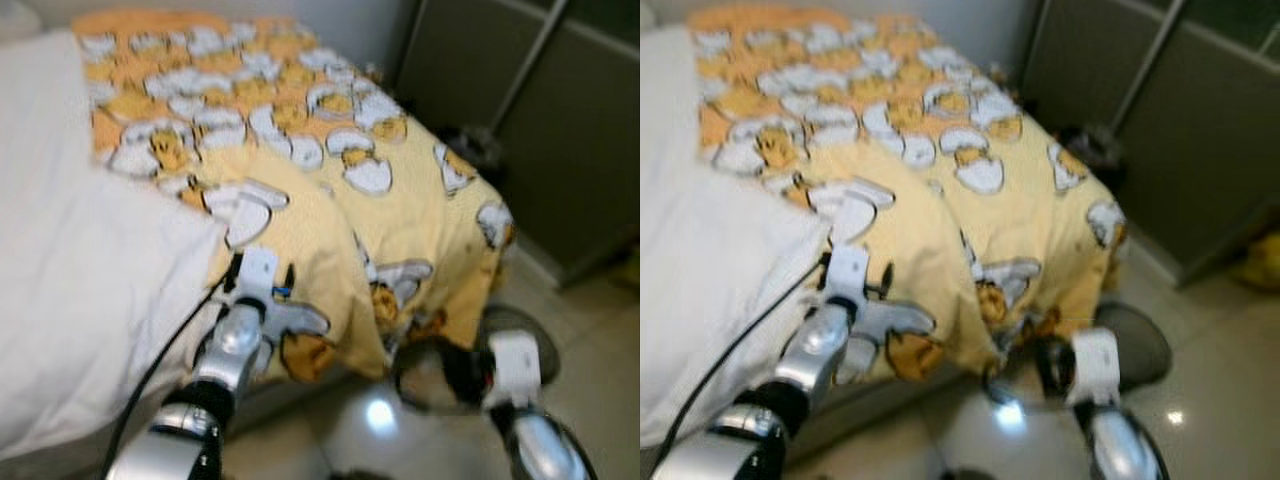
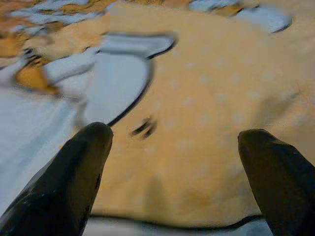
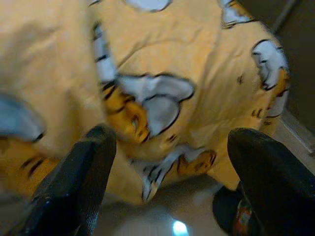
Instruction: Clean up the room
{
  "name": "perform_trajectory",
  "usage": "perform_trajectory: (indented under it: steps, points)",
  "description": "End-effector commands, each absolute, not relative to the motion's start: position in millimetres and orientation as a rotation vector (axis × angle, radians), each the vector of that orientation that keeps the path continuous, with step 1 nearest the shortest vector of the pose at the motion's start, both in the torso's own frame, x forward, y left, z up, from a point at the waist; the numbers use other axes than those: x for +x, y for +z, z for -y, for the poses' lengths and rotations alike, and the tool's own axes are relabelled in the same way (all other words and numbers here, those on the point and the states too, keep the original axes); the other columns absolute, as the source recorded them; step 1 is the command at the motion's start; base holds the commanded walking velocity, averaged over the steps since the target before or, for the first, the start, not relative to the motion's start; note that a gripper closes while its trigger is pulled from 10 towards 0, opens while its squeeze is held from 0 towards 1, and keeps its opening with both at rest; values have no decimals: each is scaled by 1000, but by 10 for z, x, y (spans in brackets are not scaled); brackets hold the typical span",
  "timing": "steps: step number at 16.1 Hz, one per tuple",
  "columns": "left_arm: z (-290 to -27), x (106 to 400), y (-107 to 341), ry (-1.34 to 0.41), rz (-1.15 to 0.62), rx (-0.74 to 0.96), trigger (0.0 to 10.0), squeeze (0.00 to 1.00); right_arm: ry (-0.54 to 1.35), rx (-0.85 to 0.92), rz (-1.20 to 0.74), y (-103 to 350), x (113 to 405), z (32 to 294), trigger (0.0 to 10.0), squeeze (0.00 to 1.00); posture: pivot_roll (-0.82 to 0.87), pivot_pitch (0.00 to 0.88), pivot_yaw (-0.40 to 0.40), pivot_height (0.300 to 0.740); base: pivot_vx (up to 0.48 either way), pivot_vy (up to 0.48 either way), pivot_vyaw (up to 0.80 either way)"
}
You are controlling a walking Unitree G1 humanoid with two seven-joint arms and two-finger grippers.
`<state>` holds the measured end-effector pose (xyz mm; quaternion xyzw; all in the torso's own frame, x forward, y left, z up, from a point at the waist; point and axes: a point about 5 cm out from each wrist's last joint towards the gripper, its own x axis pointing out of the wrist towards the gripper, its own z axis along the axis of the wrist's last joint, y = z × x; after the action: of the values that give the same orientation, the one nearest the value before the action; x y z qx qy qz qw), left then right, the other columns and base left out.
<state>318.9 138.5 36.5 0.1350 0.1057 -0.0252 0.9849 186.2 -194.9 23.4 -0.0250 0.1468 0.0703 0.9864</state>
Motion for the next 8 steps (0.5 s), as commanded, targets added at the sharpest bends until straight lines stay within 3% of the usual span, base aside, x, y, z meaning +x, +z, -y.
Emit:
perform_trajectory:
  steps: [1,4,8]
  points:
    - [-1481,3154,316,17,-222,320,10000,0,162,-53,-300,285,1811,1947,10000,0,-143,57,-151,740,0,0,0]
    - [-1660,3123,282,118,-231,345,10000,0,180,-55,-347,300,1644,1955,10000,0,-147,101,-168,740,0,0,0]
    - [-1646,3027,106,36,-353,270,10000,0,198,-38,-390,324,1526,1892,10000,0,-138,153,-169,740,0,0,0]
